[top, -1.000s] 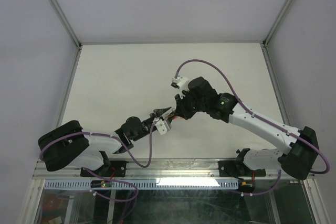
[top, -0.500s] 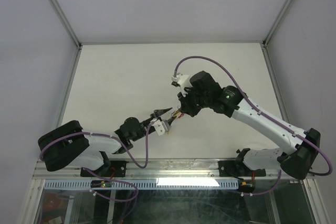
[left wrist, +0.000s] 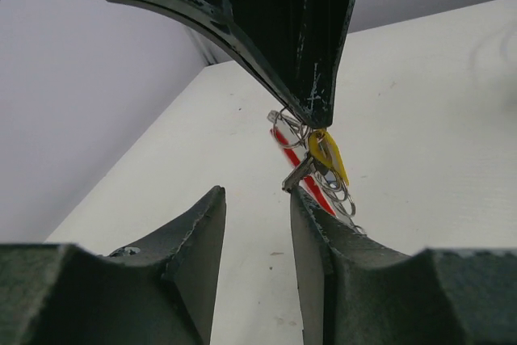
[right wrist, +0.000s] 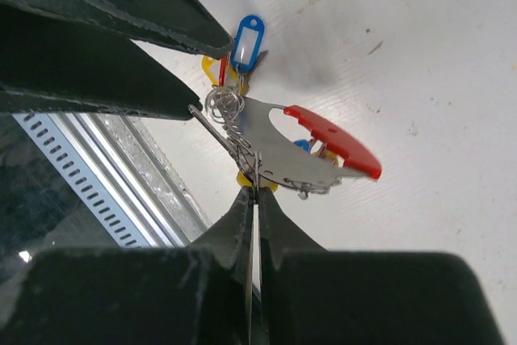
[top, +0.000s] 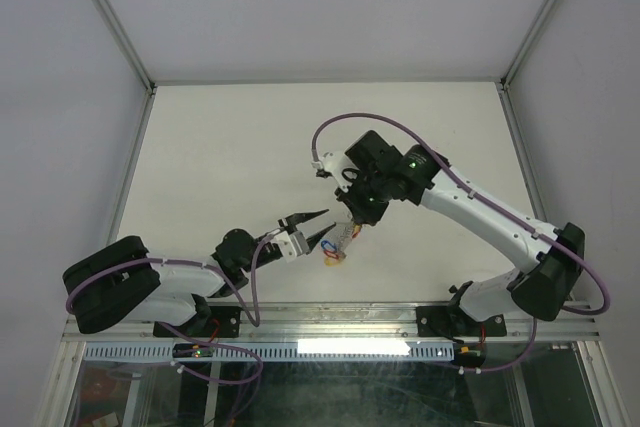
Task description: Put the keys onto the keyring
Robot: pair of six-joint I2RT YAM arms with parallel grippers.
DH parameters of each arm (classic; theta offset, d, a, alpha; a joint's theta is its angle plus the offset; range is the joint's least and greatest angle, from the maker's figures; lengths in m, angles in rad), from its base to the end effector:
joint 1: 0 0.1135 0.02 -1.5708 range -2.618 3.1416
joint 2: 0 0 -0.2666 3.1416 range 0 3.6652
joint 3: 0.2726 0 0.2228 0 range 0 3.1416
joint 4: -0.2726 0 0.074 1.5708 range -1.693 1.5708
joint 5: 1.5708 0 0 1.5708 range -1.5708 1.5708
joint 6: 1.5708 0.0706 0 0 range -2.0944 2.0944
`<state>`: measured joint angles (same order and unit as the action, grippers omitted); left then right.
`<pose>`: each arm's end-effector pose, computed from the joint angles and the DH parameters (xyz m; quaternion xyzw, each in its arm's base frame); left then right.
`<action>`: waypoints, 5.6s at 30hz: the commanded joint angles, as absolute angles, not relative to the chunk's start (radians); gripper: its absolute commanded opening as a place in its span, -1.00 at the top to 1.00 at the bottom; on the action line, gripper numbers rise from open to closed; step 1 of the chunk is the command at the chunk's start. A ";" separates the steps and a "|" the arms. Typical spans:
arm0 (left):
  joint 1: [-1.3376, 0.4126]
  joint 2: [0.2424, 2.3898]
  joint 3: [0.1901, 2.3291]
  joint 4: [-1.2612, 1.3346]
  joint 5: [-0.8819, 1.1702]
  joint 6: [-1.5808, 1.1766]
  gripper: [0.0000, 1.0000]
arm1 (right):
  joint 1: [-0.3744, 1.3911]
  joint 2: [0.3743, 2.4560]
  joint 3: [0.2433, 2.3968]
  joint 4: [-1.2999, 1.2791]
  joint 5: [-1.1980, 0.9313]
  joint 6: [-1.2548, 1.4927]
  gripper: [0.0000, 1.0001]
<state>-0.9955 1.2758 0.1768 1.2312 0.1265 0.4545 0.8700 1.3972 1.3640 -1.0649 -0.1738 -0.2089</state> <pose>0.1210 -0.2030 0.2237 0.4716 0.4606 -0.2407 0.7123 0.1556 0.2033 0.3011 -0.5149 0.8206 0.1555 0.1933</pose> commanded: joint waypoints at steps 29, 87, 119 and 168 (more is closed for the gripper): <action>-0.960 1.256 0.283 1.063 0.369 0.367 0.48 | 1.011 1.436 1.442 -1.065 -0.167 -0.406 1.00; -0.869 1.309 0.180 1.410 0.377 0.180 1.00 | 0.829 1.017 1.010 -0.425 -0.176 -0.017 0.06; -0.867 1.324 0.187 1.395 0.414 0.198 1.00 | 0.701 0.980 0.703 -0.121 -0.482 0.311 0.42; -0.867 1.325 0.193 1.378 0.446 0.215 1.00 | 0.814 0.768 0.458 0.131 -0.484 -0.483 0.47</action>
<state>-0.8753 1.3354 0.1783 1.3243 0.4099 0.2024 0.8043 0.7532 0.4294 0.0418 -0.4538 -0.3222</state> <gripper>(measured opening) 0.004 0.284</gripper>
